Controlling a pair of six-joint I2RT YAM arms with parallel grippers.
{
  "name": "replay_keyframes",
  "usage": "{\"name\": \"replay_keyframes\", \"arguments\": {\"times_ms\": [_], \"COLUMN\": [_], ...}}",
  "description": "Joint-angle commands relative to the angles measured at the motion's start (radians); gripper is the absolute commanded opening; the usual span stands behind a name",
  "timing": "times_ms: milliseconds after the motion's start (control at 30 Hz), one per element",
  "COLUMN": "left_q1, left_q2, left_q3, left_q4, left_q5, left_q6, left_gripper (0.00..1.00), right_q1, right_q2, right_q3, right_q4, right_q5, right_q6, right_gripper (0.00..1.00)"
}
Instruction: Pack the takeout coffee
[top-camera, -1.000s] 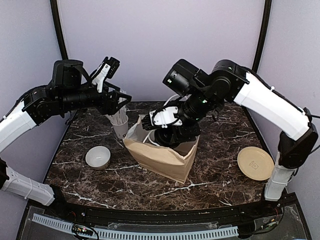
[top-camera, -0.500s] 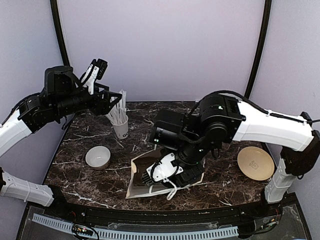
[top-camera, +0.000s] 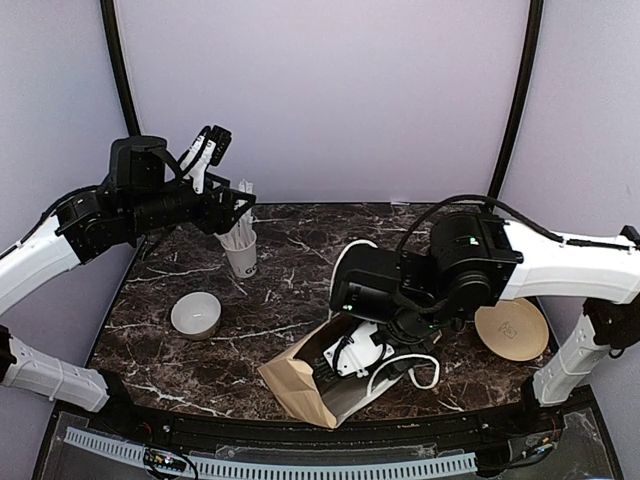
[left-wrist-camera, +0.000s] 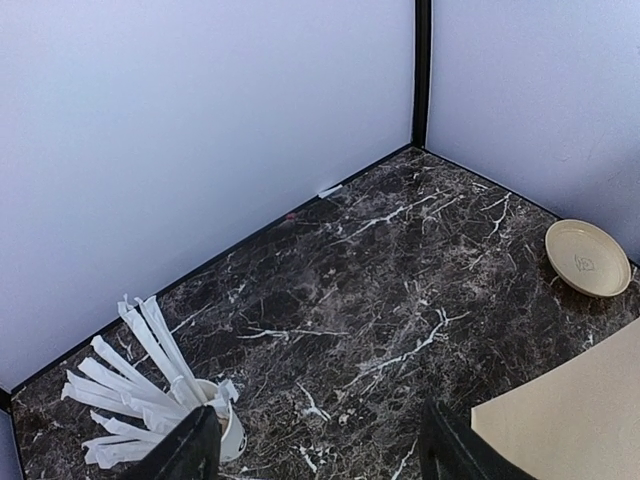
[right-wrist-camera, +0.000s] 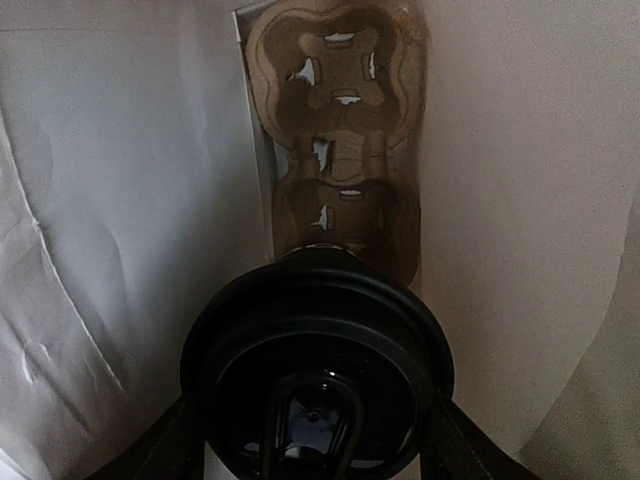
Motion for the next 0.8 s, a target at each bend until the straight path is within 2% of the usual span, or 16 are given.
{"name": "replay_keyframes", "arguments": {"times_ms": [0, 133, 233, 333, 567, 767], "left_q1": [0.009, 0.010, 0.013, 0.016, 0.017, 0.020], "left_q2": [0.026, 0.047, 0.059, 0.077, 0.127, 0.187], "left_q3": [0.028, 0.055, 0.074, 0.097, 0.124, 0.162], "left_q4": [0.017, -0.006, -0.018, -0.028, -0.036, -0.055], "left_q5": [0.013, 0.015, 0.013, 0.014, 0.038, 0.054], "left_q6": [-0.004, -0.001, 0.000, 0.000, 0.005, 0.013], "left_gripper": [0.70, 0.70, 0.71, 0.71, 0.71, 0.70], "right_q1": [0.012, 0.012, 0.021, 0.022, 0.022, 0.022], "right_q2": [-0.102, -0.263, -0.341, -0.387, -0.448, -0.473], "right_q3": [-0.094, -0.299, -0.389, -0.444, -0.568, -0.629], "right_q4": [0.143, 0.307, 0.376, 0.423, 0.584, 0.636], "right_q5": [0.012, -0.025, -0.052, -0.065, 0.038, 0.093], "right_q6": [-0.058, -0.127, -0.142, -0.164, -0.181, -0.184], "right_gripper": [0.46, 0.46, 0.46, 0.46, 0.47, 0.48]}}
